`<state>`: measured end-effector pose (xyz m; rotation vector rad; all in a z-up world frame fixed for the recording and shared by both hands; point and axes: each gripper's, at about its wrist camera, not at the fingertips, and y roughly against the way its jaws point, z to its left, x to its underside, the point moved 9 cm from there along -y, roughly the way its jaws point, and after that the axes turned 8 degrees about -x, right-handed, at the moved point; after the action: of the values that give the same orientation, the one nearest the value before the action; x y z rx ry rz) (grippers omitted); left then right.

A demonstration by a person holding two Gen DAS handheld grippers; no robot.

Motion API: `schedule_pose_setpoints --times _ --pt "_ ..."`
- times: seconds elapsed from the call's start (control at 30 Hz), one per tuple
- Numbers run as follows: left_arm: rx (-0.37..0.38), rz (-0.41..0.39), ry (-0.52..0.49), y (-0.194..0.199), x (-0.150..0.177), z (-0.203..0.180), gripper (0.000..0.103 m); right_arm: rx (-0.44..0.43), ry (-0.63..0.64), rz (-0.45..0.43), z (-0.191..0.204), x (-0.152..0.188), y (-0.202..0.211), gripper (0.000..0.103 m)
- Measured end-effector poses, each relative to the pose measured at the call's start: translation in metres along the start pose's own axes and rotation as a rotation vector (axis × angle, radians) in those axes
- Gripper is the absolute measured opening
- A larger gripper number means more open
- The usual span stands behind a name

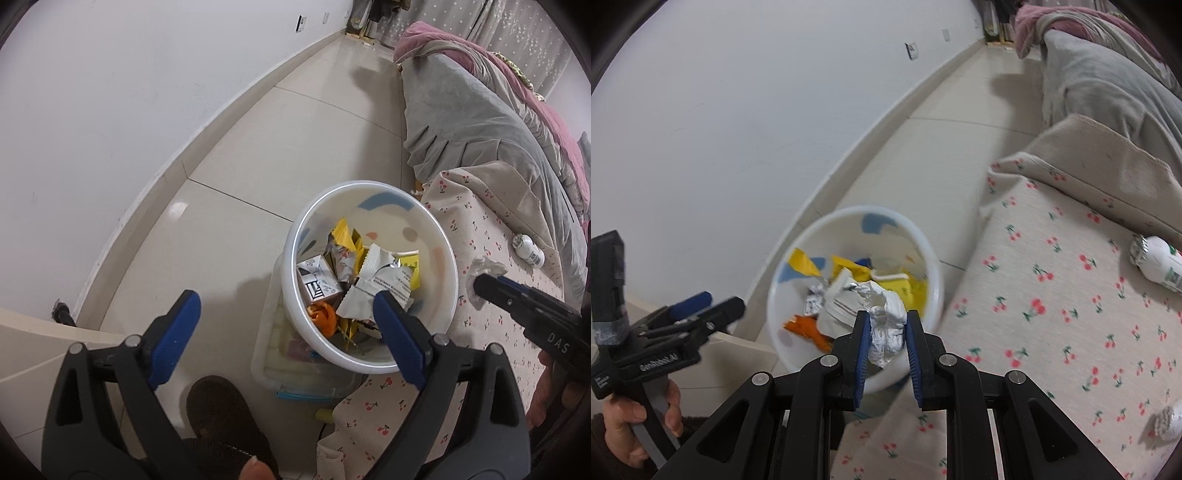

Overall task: Collect trash
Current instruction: 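Carry peel and tissue over the white bin and open both tools, then move both open tools back to the two white bottles on the bed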

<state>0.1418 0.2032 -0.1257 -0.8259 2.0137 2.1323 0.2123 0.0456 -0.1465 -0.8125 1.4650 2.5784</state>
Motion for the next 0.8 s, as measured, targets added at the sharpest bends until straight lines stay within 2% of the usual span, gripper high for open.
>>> schedule_pose_setpoints --times 0.03,0.1,0.13,0.4,0.8 --pt "-0.001 0.001 0.0 0.0 0.0 0.0 0.094 -0.005 -0.003 -0.006 0.001 -0.001 0.0 0.031" --pt "-0.002 0.002 -0.001 0.0 0.001 0.0 0.094 -0.008 -0.009 -0.023 0.003 -0.003 0.002 0.062" --pt "-0.001 0.002 -0.002 0.001 0.001 0.0 0.095 -0.011 -0.01 -0.042 0.003 -0.005 0.005 0.067" --pt "0.012 0.009 -0.027 0.001 0.003 -0.012 0.1 0.025 -0.001 -0.074 -0.005 -0.004 0.025 0.068" --pt "0.043 0.007 -0.087 0.007 0.005 -0.044 0.101 0.15 -0.007 -0.055 -0.057 0.021 0.075 0.071"
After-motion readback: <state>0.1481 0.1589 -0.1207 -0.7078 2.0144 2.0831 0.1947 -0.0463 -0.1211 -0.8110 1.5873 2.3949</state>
